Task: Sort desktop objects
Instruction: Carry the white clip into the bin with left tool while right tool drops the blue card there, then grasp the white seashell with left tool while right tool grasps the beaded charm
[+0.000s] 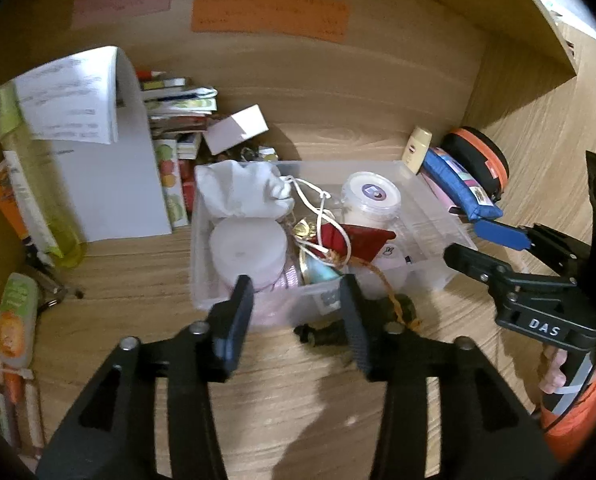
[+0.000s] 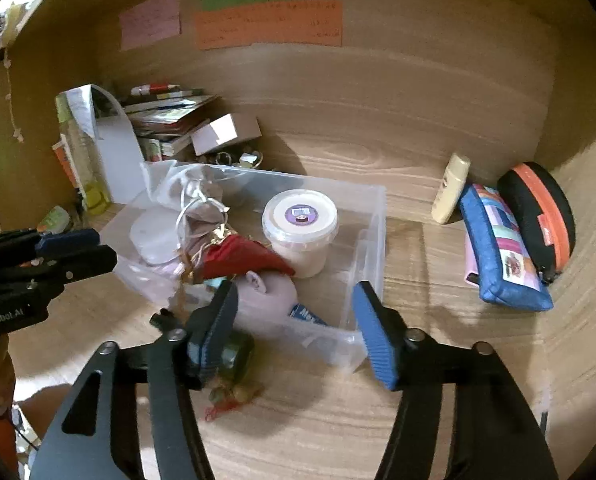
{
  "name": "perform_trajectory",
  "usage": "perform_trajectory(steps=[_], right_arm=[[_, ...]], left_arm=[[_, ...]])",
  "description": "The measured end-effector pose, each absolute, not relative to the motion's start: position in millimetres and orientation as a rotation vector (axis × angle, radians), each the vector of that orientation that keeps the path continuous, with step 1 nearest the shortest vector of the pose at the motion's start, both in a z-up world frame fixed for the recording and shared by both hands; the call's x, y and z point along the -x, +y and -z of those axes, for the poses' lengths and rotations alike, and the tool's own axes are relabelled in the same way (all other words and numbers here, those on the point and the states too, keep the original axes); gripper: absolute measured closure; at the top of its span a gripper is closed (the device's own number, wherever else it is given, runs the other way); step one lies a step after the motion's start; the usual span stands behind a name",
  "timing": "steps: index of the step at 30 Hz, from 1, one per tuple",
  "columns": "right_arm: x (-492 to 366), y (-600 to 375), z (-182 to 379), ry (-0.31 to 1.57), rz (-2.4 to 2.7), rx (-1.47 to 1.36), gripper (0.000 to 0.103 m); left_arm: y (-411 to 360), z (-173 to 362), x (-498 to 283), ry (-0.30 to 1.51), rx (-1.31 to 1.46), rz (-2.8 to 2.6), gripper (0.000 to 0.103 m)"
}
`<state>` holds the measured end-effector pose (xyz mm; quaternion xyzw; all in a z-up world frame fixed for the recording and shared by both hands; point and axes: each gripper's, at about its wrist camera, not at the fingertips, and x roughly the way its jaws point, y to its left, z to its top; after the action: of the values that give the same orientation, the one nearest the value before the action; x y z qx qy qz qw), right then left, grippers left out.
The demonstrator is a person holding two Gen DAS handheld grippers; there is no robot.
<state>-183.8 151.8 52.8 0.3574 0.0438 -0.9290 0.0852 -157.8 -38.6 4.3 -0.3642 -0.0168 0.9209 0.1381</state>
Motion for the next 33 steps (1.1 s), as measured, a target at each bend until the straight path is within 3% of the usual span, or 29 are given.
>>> perform_trajectory(steps=[6,22,28,30,33], right_arm=[[167,143,-32,0.139,2.721,-1.146,0.043],[163,128,1,0.054,2.623,-1.275,0.043],[164,121,23,0.121,2.583,-1.363,0.043],[168,122,26,0.115,2.592,-1.368,0.046],[174,122,28,0.105,2.592,-1.377,0.062]], left_arm=[[-49,3,142,-0.058,1.070,-2.662,0.048],[-65,49,127,-0.103,1.214,-2.593,0.043],[-61,54,128,-0.122,1.236,-2.566,0.042],[-59,55,128,-0.116,1.237,-2.566,0.042],[-56,56,129,-0.114,1.245,-2.562,0.042]])
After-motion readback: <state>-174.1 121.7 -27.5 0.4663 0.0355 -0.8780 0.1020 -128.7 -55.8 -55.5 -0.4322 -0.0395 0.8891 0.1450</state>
